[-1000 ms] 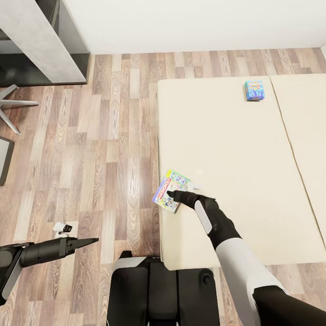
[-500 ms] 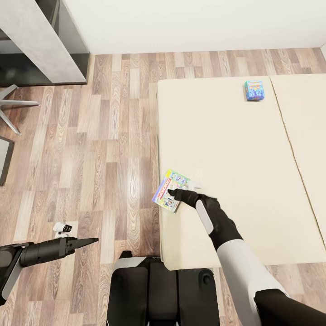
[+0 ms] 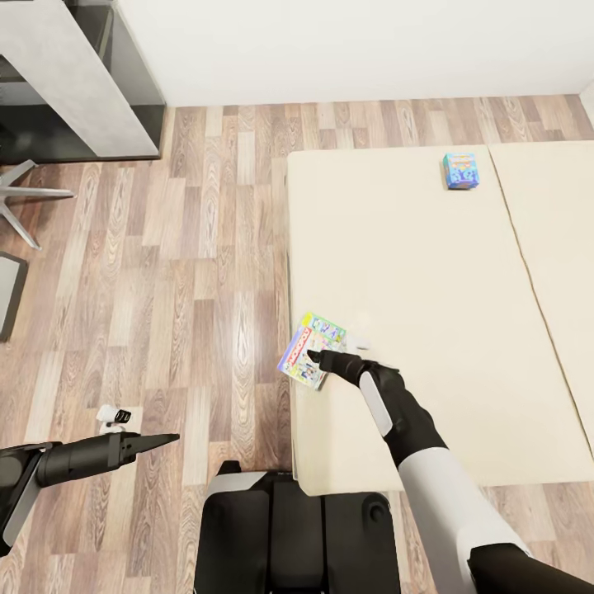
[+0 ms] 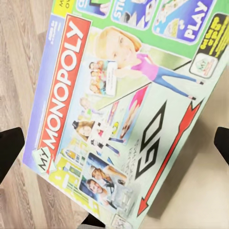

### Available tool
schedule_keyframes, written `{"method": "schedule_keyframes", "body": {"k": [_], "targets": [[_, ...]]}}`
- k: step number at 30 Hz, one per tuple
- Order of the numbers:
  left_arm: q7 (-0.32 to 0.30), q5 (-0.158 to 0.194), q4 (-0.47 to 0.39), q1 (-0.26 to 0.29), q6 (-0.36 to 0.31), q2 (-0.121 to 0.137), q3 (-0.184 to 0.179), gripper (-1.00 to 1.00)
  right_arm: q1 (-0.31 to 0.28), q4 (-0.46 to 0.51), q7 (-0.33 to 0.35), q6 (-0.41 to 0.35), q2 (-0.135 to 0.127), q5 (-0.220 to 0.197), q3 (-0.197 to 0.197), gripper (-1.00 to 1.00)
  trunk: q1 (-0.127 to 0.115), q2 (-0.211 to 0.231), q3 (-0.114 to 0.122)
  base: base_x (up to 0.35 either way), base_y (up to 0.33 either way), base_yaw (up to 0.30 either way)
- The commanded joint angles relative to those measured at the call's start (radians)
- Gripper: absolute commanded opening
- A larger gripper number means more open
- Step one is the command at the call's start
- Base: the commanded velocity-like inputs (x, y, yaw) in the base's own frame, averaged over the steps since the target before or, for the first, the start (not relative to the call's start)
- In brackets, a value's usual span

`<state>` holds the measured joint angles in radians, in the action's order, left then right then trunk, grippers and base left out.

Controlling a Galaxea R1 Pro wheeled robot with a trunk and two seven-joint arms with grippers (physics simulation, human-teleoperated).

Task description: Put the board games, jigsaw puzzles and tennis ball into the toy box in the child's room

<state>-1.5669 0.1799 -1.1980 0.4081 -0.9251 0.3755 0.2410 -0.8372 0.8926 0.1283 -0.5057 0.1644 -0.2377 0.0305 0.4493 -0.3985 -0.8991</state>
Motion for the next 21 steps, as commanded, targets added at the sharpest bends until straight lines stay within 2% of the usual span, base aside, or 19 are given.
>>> {"method": "schedule_keyframes", "body": {"k": [1,10,19,21], "targets": [[-0.004,0.0,-0.001,0.001,-0.011,0.0,0.0,1.0,0.003,0.001,0.002,-0.005,0.0,-0.001,-0.001,1.0,0.001,-0.001,0.001,0.0,0.0,0.0],[-0.004,0.0,-0.001,0.001,-0.011,0.0,0.0,1.0,0.026,0.031,0.013,-0.008,-0.002,-0.002,-0.001,1.0,0.001,-0.001,0.015,0.0,0.0,0.0],[-0.004,0.0,0.0,0.0,-0.011,0.0,0.004,1.0,0.165,0.307,0.045,-0.112,-0.002,-0.003,-0.003,1.0,0.001,-0.001,0.03,0.0,0.0,0.0],[-0.004,0.0,0.0,0.0,-0.011,0.0,0.004,1.0,0.212,0.383,0.048,-0.129,-0.002,-0.003,-0.003,1.0,0.001,-0.001,0.033,0.0,0.0,0.0]]}}
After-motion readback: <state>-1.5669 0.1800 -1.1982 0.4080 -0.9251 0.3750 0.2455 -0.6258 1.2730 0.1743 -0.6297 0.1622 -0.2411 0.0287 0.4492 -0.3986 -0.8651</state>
